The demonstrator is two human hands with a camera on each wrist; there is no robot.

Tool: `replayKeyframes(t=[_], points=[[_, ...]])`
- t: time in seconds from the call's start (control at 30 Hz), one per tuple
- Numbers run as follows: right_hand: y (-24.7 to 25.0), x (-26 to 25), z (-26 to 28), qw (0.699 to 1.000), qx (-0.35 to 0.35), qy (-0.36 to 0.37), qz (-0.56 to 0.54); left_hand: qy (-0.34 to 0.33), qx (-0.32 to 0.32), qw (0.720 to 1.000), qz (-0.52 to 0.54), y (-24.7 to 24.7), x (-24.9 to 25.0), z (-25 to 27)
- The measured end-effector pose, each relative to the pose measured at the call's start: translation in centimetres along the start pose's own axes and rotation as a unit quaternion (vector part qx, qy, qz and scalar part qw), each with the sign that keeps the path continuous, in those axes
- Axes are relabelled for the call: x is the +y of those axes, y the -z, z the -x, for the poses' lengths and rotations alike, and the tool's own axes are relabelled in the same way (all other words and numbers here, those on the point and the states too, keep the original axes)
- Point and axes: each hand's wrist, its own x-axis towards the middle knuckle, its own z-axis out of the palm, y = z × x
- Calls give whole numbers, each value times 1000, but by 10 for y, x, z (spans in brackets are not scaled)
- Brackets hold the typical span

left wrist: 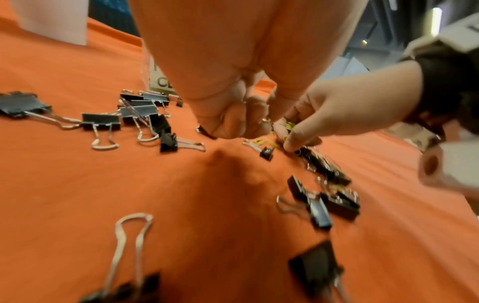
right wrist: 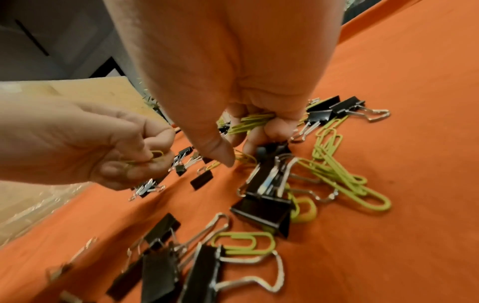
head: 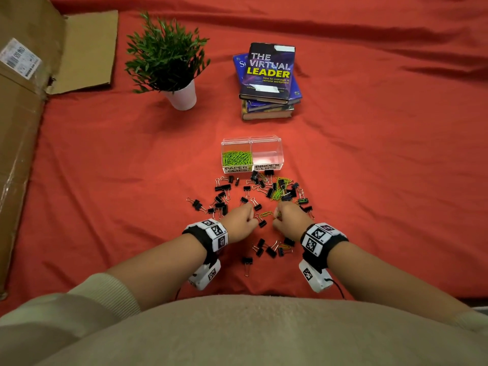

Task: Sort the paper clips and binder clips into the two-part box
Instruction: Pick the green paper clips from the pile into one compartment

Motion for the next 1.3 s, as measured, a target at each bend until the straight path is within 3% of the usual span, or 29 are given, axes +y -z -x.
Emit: replayKeyframes(t=[0.2,0.33,0.43,0.57,0.63,0.77,1.07,1.13,1.2,1.3], points=[[17,12,0,977,-4,-91,-191,15,12,996,86,5,15,-20],[27,15,-1,933,-43,-131,-332,10,29,999,26,-1,22,-34],[30,13,0,923,-42,-136,-358,-8,41,998,-52,-7,26,-42],[26,12,-3,982,1,-82,-169,-22,32,984,-174,-13,25,-45],[21,8,-8,996,11,-49,-69,-32,31,980,-195,-16,21,-45],[9,1,-15,999,1,-16,32,-38,38,977,-204,-17,14,-43],[3,-1,-18,993,-27,36,113,-42,12,958,-284,-16,14,-38],[9,0,-16,999,-16,15,49,-40,13,967,-253,-13,16,-35],[21,6,-14,997,-5,-34,-62,-24,30,988,-147,-5,16,-32],[42,20,-9,971,-34,-85,-222,11,80,997,-6,12,7,-31]])
